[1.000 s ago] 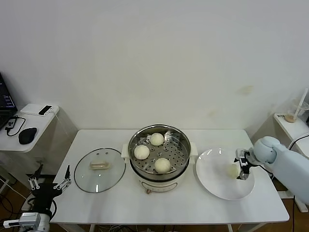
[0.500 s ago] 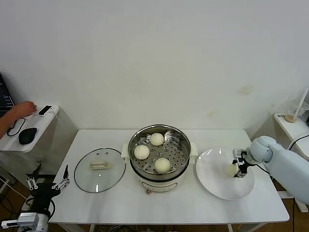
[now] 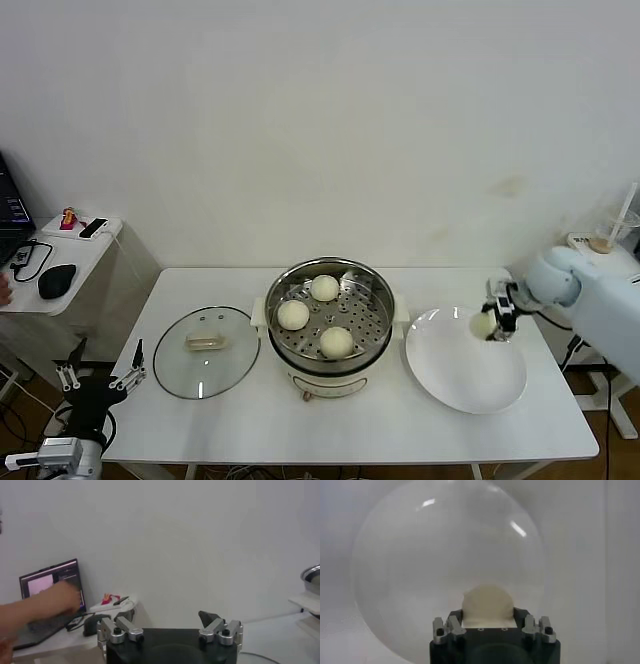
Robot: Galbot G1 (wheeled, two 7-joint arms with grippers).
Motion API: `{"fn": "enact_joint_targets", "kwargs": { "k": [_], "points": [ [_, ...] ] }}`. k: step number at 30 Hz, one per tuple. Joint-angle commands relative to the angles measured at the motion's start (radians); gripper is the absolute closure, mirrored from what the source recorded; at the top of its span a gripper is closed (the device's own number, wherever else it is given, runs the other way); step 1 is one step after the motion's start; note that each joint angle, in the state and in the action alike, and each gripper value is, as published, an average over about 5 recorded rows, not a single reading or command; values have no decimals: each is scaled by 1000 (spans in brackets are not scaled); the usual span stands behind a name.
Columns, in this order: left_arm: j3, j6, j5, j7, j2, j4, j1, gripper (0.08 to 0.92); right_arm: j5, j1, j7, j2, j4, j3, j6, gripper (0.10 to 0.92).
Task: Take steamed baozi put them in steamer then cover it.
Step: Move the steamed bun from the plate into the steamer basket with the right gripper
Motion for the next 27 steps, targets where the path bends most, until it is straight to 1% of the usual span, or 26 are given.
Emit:
{"fn": "enact_joint_targets", "kwargs": {
  "k": [1,8,12,17,21,27],
  "points": [
    [6,0,1,0,0,4,-1,177,216,439,16,32,146,-269,-90,389],
    [10,0,2,0,-3,6,0,177,361,561,81,186,156,-363,-174,386],
    [13,1,5,0,-7,8,-4,177,449,537,144,271,160,-376,-235,381],
    [15,5,11,0,-12,6,-8,177,521,476,212,366,130,-381,-289,381],
    [16,8,13,1,-17,5,-10,177,543,437,250,431,85,-405,-316,381],
    [20,9,16,1,-22,0,-8,177,526,395,283,480,42,-446,-338,381]
  ]
}}
